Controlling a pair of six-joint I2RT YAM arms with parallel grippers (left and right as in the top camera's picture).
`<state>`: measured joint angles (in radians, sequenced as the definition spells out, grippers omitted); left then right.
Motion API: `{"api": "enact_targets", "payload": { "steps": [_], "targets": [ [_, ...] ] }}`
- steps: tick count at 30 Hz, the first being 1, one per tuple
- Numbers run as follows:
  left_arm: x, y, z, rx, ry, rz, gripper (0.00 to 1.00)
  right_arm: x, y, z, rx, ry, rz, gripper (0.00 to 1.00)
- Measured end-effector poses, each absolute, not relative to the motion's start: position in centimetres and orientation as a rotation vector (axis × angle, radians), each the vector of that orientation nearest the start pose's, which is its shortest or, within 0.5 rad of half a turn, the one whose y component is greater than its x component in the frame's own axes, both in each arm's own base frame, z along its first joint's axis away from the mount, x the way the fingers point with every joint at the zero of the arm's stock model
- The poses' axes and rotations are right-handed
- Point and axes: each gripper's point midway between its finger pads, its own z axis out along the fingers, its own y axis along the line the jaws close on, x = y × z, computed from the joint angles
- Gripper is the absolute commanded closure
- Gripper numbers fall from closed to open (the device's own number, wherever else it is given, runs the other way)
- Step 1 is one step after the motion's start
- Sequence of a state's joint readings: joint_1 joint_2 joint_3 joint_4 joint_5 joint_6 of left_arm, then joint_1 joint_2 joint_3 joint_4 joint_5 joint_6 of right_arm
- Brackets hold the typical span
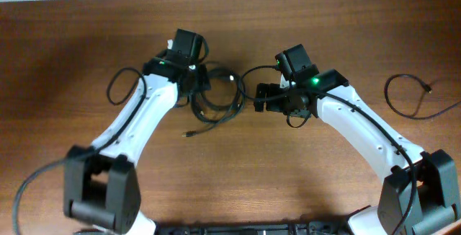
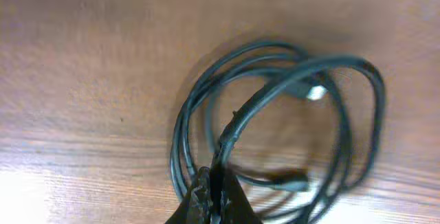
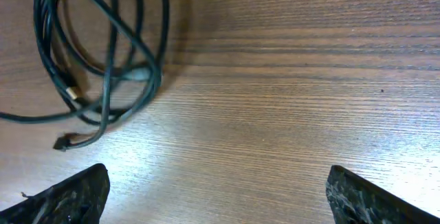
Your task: Untangle cables
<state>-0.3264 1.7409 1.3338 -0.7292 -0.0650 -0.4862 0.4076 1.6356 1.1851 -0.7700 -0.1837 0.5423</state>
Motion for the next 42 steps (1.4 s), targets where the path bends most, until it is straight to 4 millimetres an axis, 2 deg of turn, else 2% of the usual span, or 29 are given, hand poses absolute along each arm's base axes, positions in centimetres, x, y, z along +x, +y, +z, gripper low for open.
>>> {"api": "enact_targets", "payload": {
  "steps": [1, 4, 12, 21, 26, 30, 32, 36, 37, 40, 42],
  "targets": [
    [40.1, -12.3, 12.4, -0.237, 2.659, -0.168, 1.0, 32.5, 17.4, 9.6, 0.147, 2.874, 0.468, 0.01],
    [40.3, -11.6, 15.2, -0.249, 2.576, -0.154, 1.0, 32.5, 17.4, 9.6, 0.147, 2.874, 0.469, 0.01],
    [40.1, -11.2, 17.3, -0.251, 2.52, -0.155, 1.0, 32.5, 17.4, 9.6, 0.147, 2.873, 0.469, 0.01],
    [39.6, -10.9, 20.4, -0.177, 2.45, -0.159, 1.0, 33.0, 17.8, 9.9, 0.14, 2.848, 0.489, 0.01],
    [39.3, -10.9, 20.9, -0.17, 2.441, -0.173, 1.0, 34.6, 20.4, 11.4, 0.021, 2.742, 0.679, 0.01],
    [39.2, -11.2, 21.5, -0.164, 2.429, -0.196, 1.0, 35.2, 21.5, 12.2, -0.037, 2.692, 0.748, 0.01],
    [39.2, -11.8, 22.8, -0.148, 2.391, -0.256, 1.0, 35.9, 22.0, 12.4, -0.06, 2.653, 0.76, 0.01],
    [39.0, -12.5, 26.9, -0.126, 2.266, -0.355, 1.0, 36.1, 25.0, 10.6, -0.226, 2.629, 0.769, 0.01],
    [38.7, -12.5, 28.2, -0.122, 2.226, -0.376, 1.0, 36.1, 26.0, 10.1, -0.264, 2.616, 0.777, 0.03],
    [37.9, -12.3, 30.8, -0.128, 2.152, -0.412, 1.0, 37.0, 28.8, 9.1, -0.357, 2.538, 0.802, 0.31],
    [37.2, -12.0, 32.4, -0.131, 2.106, -0.423, 1.0, 37.2, 29.2, 8.2, -0.354, 2.543, 0.771, 0.36]
  ]
}}
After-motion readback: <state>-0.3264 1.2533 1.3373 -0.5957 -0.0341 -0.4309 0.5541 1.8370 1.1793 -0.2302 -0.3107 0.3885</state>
